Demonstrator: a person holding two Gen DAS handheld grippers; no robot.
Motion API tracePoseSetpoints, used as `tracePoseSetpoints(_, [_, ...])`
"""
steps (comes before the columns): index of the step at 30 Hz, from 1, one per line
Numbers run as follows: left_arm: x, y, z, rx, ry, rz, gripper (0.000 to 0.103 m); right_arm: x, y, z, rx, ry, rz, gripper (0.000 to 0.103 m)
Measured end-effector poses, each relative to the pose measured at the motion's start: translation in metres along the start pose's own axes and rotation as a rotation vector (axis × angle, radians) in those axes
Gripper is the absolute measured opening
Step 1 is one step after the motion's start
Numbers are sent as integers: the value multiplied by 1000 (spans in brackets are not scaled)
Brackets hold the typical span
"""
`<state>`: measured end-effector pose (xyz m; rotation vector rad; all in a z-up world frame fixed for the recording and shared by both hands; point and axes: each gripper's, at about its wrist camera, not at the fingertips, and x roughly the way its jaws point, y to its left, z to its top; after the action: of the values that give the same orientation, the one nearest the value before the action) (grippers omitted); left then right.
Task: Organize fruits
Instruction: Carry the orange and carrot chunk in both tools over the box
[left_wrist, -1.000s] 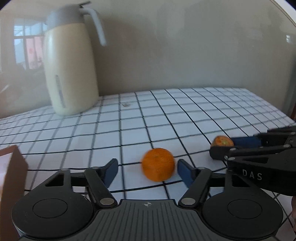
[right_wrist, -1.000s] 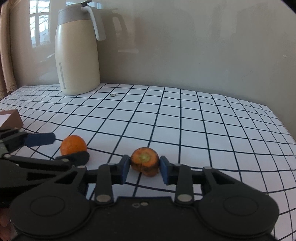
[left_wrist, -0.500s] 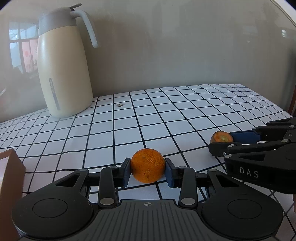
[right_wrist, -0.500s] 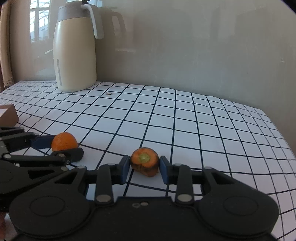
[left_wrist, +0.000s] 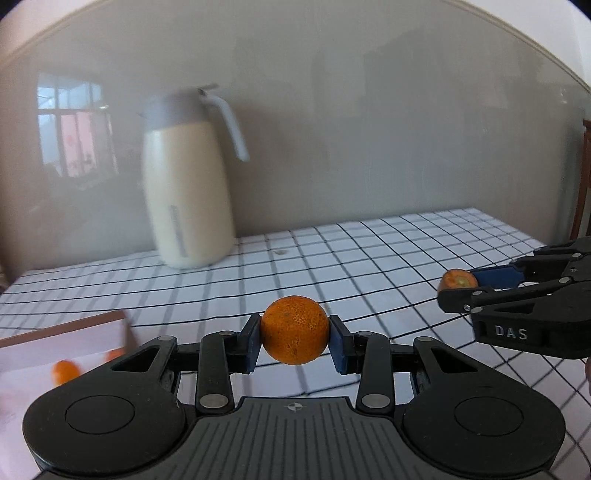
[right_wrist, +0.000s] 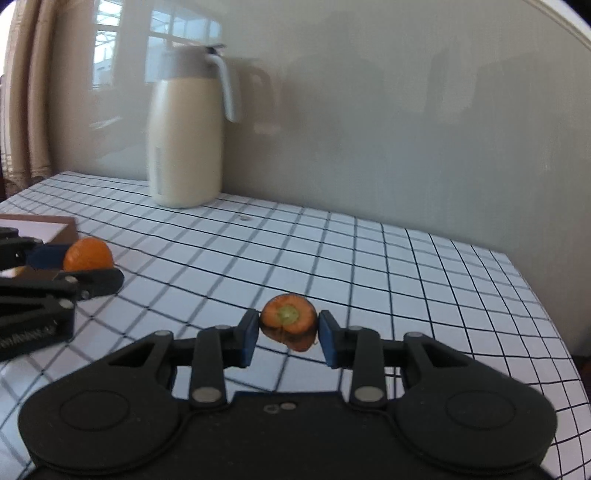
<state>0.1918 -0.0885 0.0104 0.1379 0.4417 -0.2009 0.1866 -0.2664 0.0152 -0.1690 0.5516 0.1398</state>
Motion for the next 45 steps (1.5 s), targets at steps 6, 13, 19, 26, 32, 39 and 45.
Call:
tracePoseSetpoints(6, [-50,36,-17,-32,-42,64,38,-36,33,-8,-73,-44,51,26])
tracePoseSetpoints(13, [-90,65,-34,-54,-65,120,38,-51,60,-2,-87,-71,128,26])
tracePoseSetpoints(19, [-114,85,-45,-43,-78,203,38,-61,98,4,-136,-110,218,26])
tracePoseSetpoints(26, [-136,123,-55,-90,-93,307,38,-64,133,16,-163,-158,298,26])
tracePoseSetpoints(32, [-150,157,-66,-147,-91,378,38,-62,153,22,-172,-180,339,26])
tracePoseSetpoints(39, [-167,176,-75,-165,-103,432,38,-68,175,26,-185,-228,384,26])
tracePoseSetpoints(45, [-174,192,-81,-195,-101,460,38,-69,197,28,-207,-254,415,26])
